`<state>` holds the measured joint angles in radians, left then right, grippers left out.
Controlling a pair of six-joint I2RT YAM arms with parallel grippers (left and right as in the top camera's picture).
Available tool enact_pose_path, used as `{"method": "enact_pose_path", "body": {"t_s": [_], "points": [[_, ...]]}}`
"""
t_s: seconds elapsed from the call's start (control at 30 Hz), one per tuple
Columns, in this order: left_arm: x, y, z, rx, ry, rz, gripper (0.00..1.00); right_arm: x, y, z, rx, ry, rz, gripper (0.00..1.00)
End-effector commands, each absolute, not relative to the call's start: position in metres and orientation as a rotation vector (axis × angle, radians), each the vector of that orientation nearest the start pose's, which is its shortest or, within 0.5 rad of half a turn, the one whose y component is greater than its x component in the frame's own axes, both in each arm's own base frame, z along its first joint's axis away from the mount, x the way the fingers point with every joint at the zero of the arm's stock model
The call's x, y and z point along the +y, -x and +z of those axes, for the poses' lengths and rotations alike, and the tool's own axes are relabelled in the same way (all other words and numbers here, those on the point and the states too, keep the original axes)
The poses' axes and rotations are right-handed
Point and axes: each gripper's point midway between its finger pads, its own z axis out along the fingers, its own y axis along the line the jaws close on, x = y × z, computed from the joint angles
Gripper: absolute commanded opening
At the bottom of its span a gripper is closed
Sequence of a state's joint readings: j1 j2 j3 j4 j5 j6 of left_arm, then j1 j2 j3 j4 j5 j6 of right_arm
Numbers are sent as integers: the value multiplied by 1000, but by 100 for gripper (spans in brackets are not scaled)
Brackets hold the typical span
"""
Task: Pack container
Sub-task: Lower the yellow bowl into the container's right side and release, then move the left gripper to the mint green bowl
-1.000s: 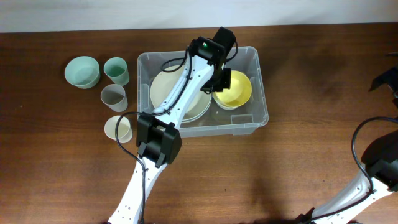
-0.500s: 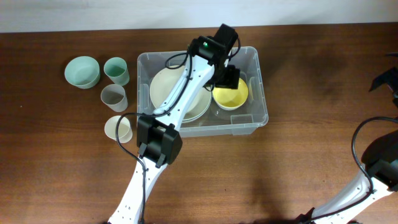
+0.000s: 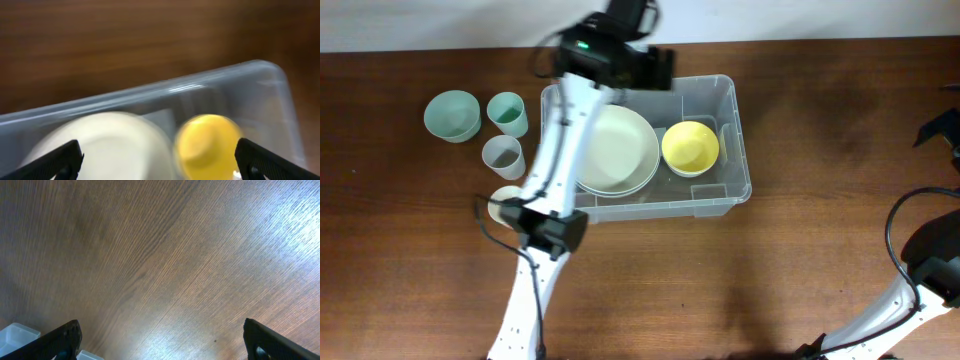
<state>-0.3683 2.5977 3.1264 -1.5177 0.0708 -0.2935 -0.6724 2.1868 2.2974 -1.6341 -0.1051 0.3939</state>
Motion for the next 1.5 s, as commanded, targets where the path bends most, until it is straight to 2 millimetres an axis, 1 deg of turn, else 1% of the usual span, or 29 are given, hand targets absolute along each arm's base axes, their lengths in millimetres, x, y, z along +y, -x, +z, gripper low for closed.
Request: {"method": "enact_pose_path", "body": {"t_s": [0.0,0.07,0.1,0.17,0.23,0.3,0.4,0.5,0.57,0.63,0.83,0.97,1.27,1.47], "points": [[-116,-531,256,2532,144,-218,99,-246,-340,178,2636,-1556,139,99],[-70,-533,257,2535,286,-192,99,-246,-340,178,2636,-1556,139,99],[-44,-533,256,2534,367,-174,99,-246,-340,178,2636,-1556,139,99],[1,-531,251,2533,497,-143,99,-246,-340,178,2636,-1556,139,99],[47,-524,244,2531,657,-116,99,-246,-340,178,2636,-1556,139,99],[88,-514,237,2522,817,-96,100,-246,-340,178,2636,-1556,139,99],[135,-498,224,2516,998,-76,99,-246,-340,178,2636,-1556,139,99],[163,-487,209,2533,1095,-74,99,-246,-340,178,2636,-1556,139,99],[172,-482,198,2555,1135,-70,99,-246,-340,178,2637,-1556,140,99],[178,-483,185,2574,1159,-66,100,-246,-340,178,2636,-1556,139,99],[181,-496,148,2607,1170,-69,99,-246,-340,178,2636,-1556,139,99],[183,-503,126,2588,1240,-89,99,-246,-340,178,2636,-1556,139,99],[186,-512,96,2587,1240,-88,99,-246,-340,178,2636,-1556,139,99],[187,-512,81,2600,1248,-86,100,-246,-340,178,2636,-1556,139,99]]}}
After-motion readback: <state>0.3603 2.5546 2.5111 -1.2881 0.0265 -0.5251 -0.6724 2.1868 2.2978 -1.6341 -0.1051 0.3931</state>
